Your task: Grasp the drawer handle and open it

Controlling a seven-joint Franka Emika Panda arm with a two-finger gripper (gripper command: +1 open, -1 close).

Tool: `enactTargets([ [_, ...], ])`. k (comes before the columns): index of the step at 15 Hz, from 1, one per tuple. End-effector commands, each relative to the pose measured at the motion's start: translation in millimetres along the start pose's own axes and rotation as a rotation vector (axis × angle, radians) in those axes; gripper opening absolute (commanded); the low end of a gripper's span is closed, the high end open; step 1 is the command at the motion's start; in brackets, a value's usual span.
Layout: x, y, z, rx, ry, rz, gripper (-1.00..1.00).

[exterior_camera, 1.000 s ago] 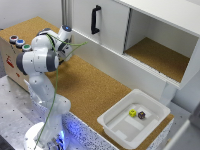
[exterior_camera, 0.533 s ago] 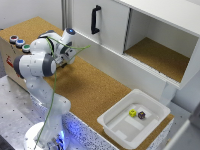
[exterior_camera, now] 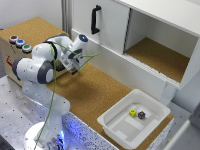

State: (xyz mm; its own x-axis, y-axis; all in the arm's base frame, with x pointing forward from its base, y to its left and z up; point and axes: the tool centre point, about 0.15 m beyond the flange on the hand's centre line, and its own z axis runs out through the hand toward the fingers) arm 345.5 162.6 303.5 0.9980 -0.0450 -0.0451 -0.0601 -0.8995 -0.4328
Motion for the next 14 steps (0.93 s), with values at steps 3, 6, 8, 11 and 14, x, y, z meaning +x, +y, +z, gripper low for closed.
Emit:
enactTargets([
  [3,16.3,97.3,10.7,0.035,0.021,0.079,-1.00],
  [6,15.5,110.6,7.2,0.014,0.011,0.137,1.00],
  [8,9.5,107.7,-3.6,-0.011,0.032,0.126,1.00],
  [11,1.7,94.2,-13.1,-0.081,0.053,0.075,1.00],
  [14,0.9,78.8,-20.5,-0.137,0.080,0.027,1.00],
])
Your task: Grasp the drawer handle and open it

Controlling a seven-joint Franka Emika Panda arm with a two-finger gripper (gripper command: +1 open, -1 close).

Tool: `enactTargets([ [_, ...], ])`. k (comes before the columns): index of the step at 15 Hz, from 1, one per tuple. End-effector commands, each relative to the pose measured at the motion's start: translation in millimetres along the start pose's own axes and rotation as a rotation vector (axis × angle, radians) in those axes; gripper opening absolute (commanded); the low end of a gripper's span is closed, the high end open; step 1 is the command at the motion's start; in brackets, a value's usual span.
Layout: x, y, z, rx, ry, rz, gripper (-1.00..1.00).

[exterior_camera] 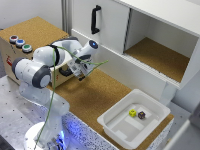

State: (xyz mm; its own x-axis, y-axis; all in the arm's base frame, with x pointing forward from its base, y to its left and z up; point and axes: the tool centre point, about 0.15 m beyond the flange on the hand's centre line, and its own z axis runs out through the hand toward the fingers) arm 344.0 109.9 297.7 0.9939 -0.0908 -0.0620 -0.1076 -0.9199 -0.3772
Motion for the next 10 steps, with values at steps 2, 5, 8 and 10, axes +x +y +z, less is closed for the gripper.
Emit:
enactTargets([
  [2,2.4,22.3,-9.5,-0.087,0.103,-0.031,1.00],
  [5,0.6,9.0,-24.6,-0.120,0.134,-0.087,1.00],
  [8,-3.0,-2.9,-43.3,-0.132,0.170,-0.153,1.00],
  [10,-5.6,-6.1,-59.7,-0.123,0.202,-0.167,1.00],
])
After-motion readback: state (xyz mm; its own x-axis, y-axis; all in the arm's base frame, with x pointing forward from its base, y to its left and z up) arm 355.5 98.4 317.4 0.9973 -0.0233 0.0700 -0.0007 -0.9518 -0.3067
